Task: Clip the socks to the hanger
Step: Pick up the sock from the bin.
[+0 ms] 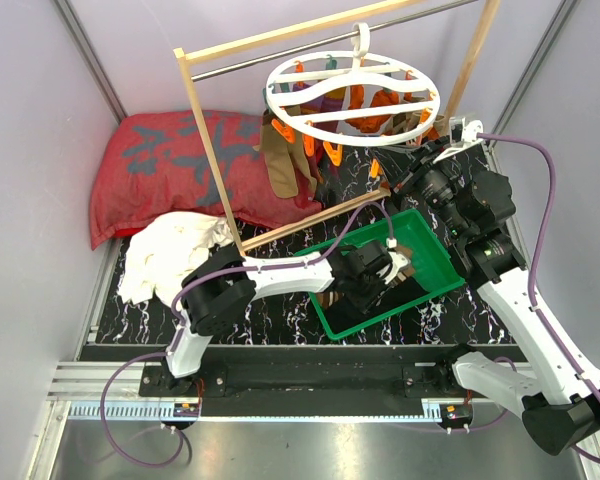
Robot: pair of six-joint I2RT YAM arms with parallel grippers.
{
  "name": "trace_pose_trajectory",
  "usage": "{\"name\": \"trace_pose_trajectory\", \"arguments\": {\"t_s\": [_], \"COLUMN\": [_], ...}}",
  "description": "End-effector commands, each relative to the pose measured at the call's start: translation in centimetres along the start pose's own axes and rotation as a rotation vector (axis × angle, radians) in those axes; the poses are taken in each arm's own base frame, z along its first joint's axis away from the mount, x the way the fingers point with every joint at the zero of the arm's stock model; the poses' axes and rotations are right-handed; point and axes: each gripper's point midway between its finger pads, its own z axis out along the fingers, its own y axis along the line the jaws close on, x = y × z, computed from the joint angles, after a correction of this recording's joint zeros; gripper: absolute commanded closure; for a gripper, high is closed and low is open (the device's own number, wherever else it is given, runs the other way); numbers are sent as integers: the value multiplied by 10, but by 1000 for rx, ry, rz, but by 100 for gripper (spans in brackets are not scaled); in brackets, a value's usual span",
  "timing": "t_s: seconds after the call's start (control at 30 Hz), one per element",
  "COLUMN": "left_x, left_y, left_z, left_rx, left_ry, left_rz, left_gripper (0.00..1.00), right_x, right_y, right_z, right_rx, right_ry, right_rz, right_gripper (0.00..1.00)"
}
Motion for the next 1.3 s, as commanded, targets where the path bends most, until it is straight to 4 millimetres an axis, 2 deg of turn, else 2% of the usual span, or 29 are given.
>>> {"name": "trace_pose_trajectory", "arguments": {"t_s": [0.0,0.1,0.23,0.3,0.4,0.47,0.5,0.63,0.8,0.83,0.87,0.9,0.93,0.97,1.0,1.03,1.1,1.13,1.2,1.27], "left_x": [-19,-19,-6,5,11,4,-1,-44,-96,-99,-114,-120,-120,-124,-138,-137,-152,-151,-161,-159], "left_y": [-12,-3,8,20,37,45,45,37,20,18,14,12,12,11,9,10,8,10,11,16], "left_z": [-14,-17,-15,-16,-23,-32,-36,-54,-59,-51,-54,-52,-40,-38,-42,-30,-31,-20,-17,-1], "left_rx": [37,-3,-28,-78,-140,-162,-162,-145,-81,-68,-56,-48,-40,-38,-34,-34,-34,-36,-41,-54], "left_ry": [-32,-30,18,48,57,31,17,-111,-263,-258,-288,-295,-283,-287,-316,-303,-334,-321,-342,-332], "left_rz": [39,65,66,72,66,56,54,69,87,90,93,100,106,113,129,134,152,155,172,178], "left_gripper": [73,76,77,77,76,75,70,59,52,51,51,51,51,51,50,50,50,50,51,51], "right_x": [-2,-1,-2,-3,-3,-1,-2,-4,-3,-3,-2,-2,-2,-1,-1,-1,0,-2,-1,1], "right_y": [-1,-1,-1,-2,-2,-2,-2,-2,-3,-3,-3,-3,-3,-3,-3,-3,-3,-3,-4,-4], "right_z": [-2,-2,-2,-3,-3,-2,-2,-1,1,1,2,2,3,3,3,3,4,3,4,5], "right_rx": [16,16,15,19,21,19,21,21,20,21,19,20,18,17,17,19,18,17,19,18], "right_ry": [-10,-10,-11,-14,-13,-10,-13,-17,-11,-13,-10,-8,-9,-6,-6,-5,-3,-7,-5,2], "right_rz": [-3,-1,-4,-7,-8,-9,-8,-8,-12,-14,-13,-13,-14,-13,-15,-13,-15,-17,-16,-16], "right_gripper": [81,81,81,82,81,81,81,81,81,81,82,81,81,81,81,81,81,81,82,82]}}
